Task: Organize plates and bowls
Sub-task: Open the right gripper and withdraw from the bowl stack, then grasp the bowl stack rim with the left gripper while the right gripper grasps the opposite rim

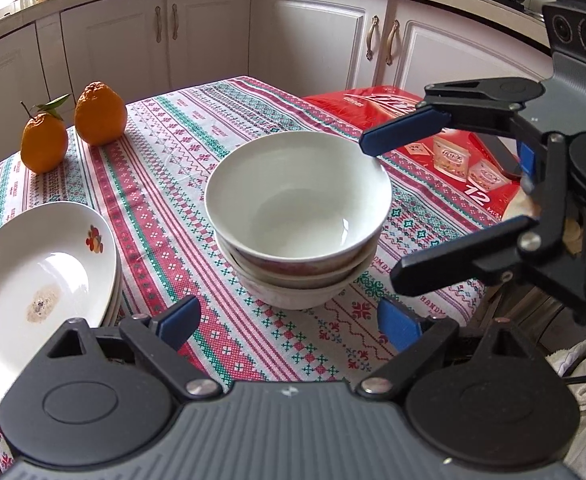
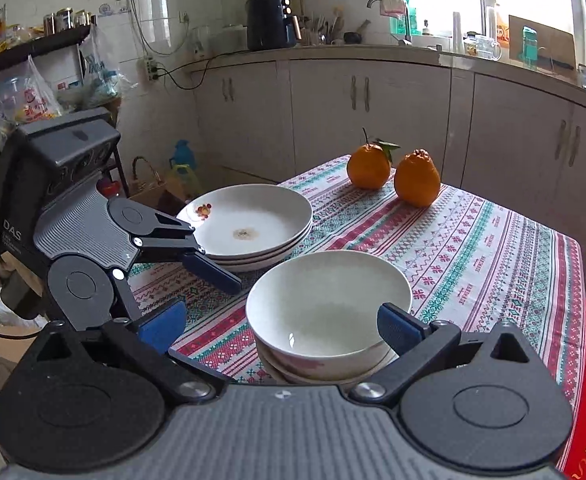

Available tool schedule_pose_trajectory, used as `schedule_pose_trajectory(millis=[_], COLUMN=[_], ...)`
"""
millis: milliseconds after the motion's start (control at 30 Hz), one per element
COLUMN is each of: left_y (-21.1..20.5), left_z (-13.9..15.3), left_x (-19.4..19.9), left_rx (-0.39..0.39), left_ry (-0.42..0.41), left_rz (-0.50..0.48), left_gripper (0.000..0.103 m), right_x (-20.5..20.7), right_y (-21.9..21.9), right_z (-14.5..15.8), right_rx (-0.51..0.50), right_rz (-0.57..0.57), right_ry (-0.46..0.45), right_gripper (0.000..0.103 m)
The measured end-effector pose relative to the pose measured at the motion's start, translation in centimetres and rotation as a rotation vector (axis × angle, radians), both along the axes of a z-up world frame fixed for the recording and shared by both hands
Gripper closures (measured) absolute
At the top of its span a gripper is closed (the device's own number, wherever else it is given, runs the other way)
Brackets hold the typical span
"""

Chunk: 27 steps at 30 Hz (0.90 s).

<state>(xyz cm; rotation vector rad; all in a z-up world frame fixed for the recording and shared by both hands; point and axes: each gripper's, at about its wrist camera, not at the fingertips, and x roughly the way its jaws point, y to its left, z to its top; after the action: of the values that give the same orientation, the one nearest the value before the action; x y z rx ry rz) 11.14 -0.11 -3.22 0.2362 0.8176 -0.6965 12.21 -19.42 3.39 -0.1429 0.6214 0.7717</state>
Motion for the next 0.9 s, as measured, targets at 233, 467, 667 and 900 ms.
schedule_pose_trajectory(millis=[233,467,667,900], left_y=[-0.2,-1.0,-1.5,-1.1], left_z=[-1.2,-3.3,-4.5,-5.2], left_x=[0.9,2.3,3.0,2.1], left_rx=[0.006,0.037,0.077,0.105], left_ry=[0.023,0.063,0.102,0.01], left_rz=[-0.032,-0.074,-0.105,-0.183], left_gripper=[0.008,0.008,0.001,0.0], right_x=[-0.1,0.4,1.9,3.3], right_y=[-1.0,-3.0,-4.0,-3.5], right_z=[0.1,-1.2,-4.5,-7.0], right_rx=[0.008,-0.067,-0.118,-0.152], right_rz=[-0.009,-0.066,-0.097,-0.067], right_ry=[0.014,0.041,0.117,0.161], right_gripper=[0.0,0.0,0.0,0.0])
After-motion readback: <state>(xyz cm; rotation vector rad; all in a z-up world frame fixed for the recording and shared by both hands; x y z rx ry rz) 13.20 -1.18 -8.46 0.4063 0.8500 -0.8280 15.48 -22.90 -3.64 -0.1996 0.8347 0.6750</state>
